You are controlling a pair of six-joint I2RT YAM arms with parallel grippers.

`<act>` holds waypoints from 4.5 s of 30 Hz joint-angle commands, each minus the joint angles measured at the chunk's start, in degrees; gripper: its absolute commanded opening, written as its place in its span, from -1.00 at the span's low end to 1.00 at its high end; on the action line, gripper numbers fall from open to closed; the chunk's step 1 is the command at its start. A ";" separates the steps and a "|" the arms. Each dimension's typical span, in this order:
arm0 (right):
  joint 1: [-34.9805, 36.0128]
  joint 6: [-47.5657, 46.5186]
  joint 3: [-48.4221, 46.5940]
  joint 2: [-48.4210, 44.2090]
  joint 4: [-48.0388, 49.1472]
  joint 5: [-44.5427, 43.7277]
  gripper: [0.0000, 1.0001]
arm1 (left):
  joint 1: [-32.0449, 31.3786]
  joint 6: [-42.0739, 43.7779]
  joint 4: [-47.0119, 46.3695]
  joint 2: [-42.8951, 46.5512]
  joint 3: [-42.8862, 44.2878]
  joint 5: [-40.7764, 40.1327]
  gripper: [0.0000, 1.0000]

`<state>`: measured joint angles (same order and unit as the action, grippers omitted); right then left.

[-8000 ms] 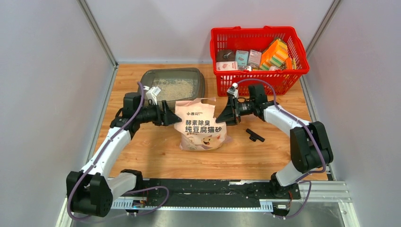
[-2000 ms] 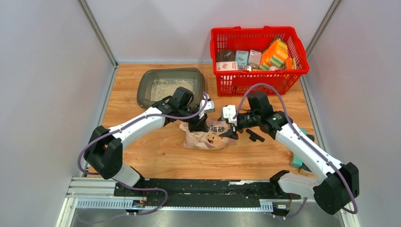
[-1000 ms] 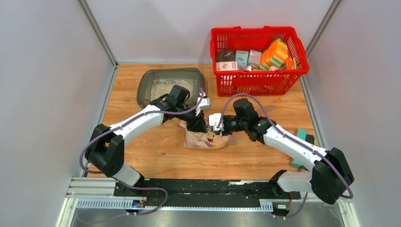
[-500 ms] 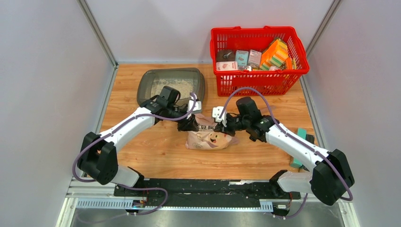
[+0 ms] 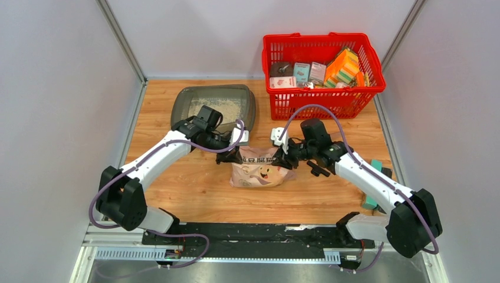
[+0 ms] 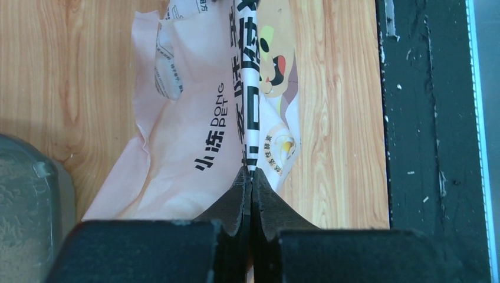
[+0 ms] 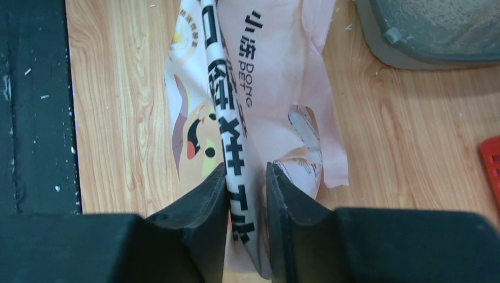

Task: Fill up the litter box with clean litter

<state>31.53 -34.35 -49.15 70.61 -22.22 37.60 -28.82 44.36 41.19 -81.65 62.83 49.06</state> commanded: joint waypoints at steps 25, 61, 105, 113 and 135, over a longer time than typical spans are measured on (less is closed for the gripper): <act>-0.24 6.48 -8.33 9.11 0.07 8.80 -1.00 | -4.83 -12.28 -16.12 1.58 -0.78 0.25 -0.03; -0.06 2.70 -10.26 9.81 -6.26 11.79 -1.00 | -3.96 -19.11 -15.15 6.24 -4.99 0.51 -0.29; -22.74 -20.85 13.81 -16.99 -14.90 -23.80 -0.06 | -8.18 -40.84 -33.90 -8.44 0.10 2.89 -1.00; -15.63 -18.65 18.11 -14.54 -7.32 -27.23 -0.14 | -8.10 -41.28 -33.02 -10.99 3.26 2.88 -1.00; -9.91 -18.47 27.96 -9.79 11.15 -36.20 -0.78 | -8.18 -40.93 -31.52 -10.99 3.44 2.53 -1.00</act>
<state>21.32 -52.80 -22.22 60.47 -15.70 3.07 -36.34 3.27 12.01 -92.79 64.07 50.94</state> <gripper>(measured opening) 0.182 0.008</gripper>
